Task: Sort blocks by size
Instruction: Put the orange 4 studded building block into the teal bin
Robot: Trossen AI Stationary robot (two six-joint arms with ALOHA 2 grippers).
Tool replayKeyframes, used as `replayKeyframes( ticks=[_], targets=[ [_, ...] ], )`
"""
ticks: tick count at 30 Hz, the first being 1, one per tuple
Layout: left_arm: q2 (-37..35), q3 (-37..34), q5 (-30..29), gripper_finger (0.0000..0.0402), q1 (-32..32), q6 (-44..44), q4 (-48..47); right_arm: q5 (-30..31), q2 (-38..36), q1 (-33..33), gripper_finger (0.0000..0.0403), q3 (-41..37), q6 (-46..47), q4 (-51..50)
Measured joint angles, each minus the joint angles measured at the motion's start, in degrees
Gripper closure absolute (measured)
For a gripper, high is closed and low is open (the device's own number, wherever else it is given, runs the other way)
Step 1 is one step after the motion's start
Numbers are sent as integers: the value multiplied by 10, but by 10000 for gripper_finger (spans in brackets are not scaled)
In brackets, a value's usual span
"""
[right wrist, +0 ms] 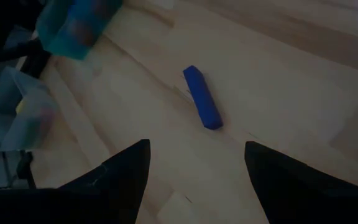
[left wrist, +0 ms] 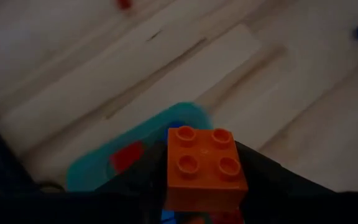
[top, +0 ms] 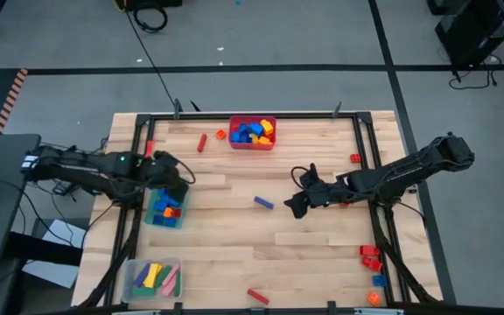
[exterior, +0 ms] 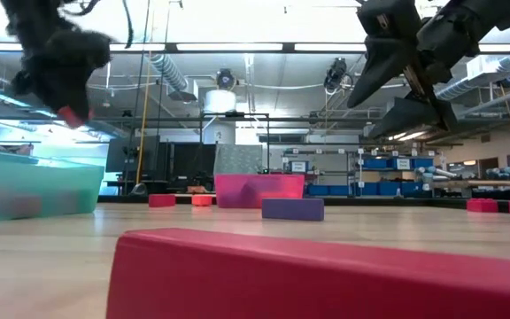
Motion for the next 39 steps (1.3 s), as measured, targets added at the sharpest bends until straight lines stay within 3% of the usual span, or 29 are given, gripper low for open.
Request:
replayKeyframes(
  ticks=[5, 18, 39],
  targets=[
    [-26, -70, 16, 239, 0, -41, 22, 12, 0, 0, 128, 0, 6, 13],
    [-25, -162, 38, 239, 1, -56, 89, 30, 0, -2, 128, 0, 29, 24],
    [-25, -175, 57, 238, 1, -35, 89, 30, 0, -2, 128, 0, 36, 42]
  ],
)
